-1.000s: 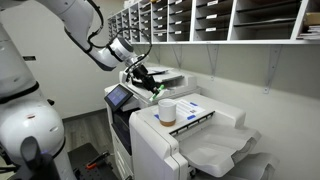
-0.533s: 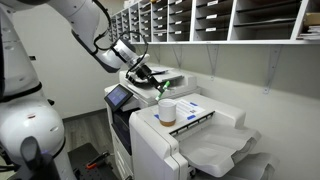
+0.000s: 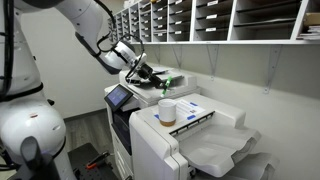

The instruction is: Put the marker in the cup

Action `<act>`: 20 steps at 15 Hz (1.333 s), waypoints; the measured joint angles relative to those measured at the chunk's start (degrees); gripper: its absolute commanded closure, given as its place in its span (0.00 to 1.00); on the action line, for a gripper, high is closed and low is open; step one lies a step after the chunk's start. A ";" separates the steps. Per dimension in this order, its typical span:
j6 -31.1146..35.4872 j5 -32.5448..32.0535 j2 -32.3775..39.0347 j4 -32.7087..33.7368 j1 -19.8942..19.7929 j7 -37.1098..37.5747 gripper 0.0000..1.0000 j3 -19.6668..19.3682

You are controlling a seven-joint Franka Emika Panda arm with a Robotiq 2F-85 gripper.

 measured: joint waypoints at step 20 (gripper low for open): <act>-5.89 -14.99 -2.22 -12.75 2.09 20.81 0.55 -2.19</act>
